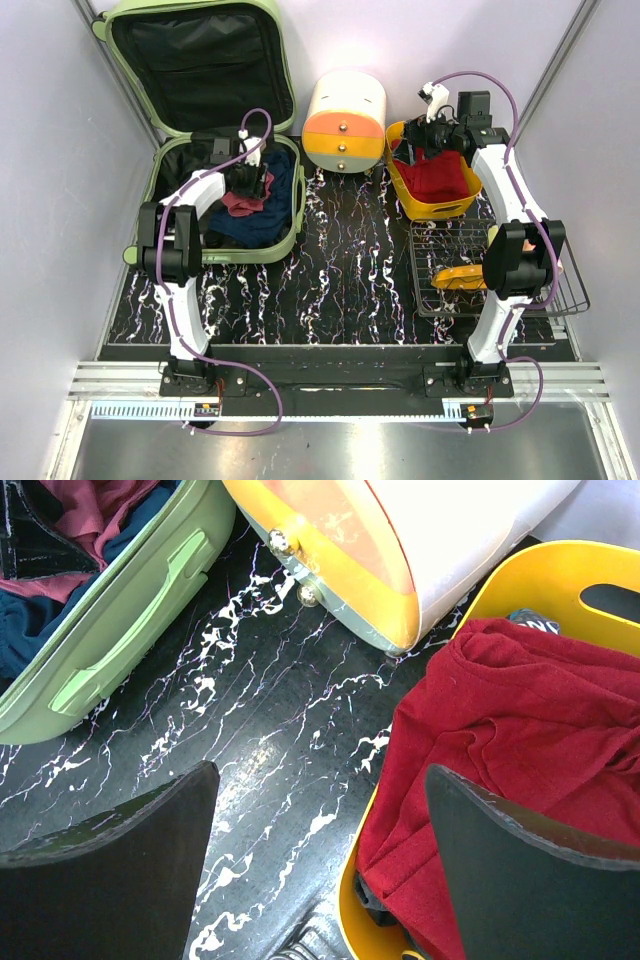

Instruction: Open, take out, and arrange the luggage

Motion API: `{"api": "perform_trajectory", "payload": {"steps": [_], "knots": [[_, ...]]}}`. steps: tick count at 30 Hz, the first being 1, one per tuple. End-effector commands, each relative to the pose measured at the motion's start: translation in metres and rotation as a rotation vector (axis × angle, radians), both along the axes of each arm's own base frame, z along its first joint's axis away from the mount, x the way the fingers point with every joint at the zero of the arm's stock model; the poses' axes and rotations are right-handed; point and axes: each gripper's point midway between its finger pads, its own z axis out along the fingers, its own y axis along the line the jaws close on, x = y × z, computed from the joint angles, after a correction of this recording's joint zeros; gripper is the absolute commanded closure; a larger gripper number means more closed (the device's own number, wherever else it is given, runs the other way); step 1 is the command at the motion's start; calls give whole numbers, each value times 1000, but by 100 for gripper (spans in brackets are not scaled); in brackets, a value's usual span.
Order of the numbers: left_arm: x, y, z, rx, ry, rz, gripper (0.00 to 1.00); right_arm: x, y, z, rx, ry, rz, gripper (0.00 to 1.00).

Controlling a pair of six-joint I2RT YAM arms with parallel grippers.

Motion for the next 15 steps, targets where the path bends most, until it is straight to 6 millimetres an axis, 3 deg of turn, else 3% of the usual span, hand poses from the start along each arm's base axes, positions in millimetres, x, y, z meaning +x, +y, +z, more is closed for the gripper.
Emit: {"api": "perform_trajectory", "payload": {"steps": [1,4,5,7,9,15], "knots": [[20,6,11,17,-62,33,55,0,2,33,11,-91,3,7],[22,6,19,12,-80,15,79,-1,2,34,6,-93,6,7],[23,9,24,10,-89,15,91,-1,2,35,4,-96,7,7],[22,9,36,-12,-109,3,100,-2,1,35,1,-99,8,7],[21,9,44,-45,-118,-13,100,-3,2,35,0,-100,13,7],[12,7,98,-143,-215,-65,100,-2,3,36,12,-103,21,7]]}}
